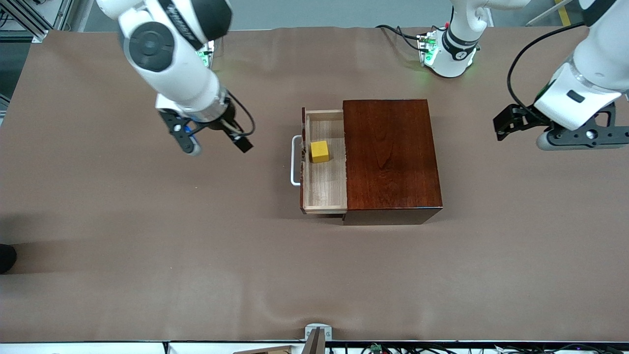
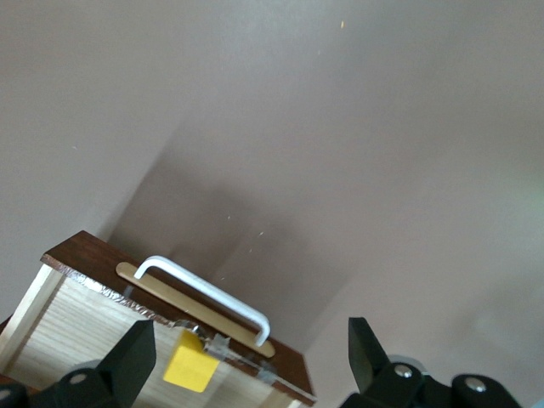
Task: Open drawer, take yellow block, close drawer
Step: 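Lower the right gripper into the drawer and grasp the yellow cube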
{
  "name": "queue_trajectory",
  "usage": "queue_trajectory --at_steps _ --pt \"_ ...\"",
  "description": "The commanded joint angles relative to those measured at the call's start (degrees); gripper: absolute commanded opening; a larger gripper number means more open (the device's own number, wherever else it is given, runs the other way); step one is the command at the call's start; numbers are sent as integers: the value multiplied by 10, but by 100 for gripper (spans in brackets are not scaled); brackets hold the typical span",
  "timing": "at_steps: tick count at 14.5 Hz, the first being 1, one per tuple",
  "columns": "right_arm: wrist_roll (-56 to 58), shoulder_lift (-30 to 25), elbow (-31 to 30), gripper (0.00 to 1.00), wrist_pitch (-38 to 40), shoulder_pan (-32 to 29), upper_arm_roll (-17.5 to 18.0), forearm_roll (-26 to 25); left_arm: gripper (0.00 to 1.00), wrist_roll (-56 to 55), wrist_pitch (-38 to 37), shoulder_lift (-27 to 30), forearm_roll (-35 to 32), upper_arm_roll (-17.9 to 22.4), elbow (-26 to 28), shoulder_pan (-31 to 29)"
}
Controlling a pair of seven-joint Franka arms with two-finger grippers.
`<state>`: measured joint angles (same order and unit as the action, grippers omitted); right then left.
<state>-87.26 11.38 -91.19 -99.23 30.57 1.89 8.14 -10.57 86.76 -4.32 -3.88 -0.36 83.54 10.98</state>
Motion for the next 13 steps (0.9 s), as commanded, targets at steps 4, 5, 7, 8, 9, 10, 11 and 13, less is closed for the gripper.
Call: queue_trajectory --at_steps 4,5,7,8,9,10,11,13 --pt "-140 46 11 100 -64 53 -4 7 100 15 45 41 11 -8 85 -17" --pt "-164 57 11 100 -75 69 -5 5 100 16 49 44 10 -8 88 -13" --pt "-207 75 12 100 -94 84 -5 2 100 34 49 48 8 -15 88 -19" --pt "-225 81 13 100 -99 91 -5 2 100 57 48 52 9 -14 88 -20" --pt "-240 89 16 100 -99 94 -5 2 100 70 47 53 10 -14 88 -22" --pt "-259 97 26 100 -99 96 -5 3 100 72 44 57 10 -14 89 -23" --pt "-279 108 31 100 -99 101 -5 1 100 72 42 58 10 -15 89 -22" --pt "-315 130 51 100 -98 115 -6 -1 100 72 40 64 10 -15 88 -22"
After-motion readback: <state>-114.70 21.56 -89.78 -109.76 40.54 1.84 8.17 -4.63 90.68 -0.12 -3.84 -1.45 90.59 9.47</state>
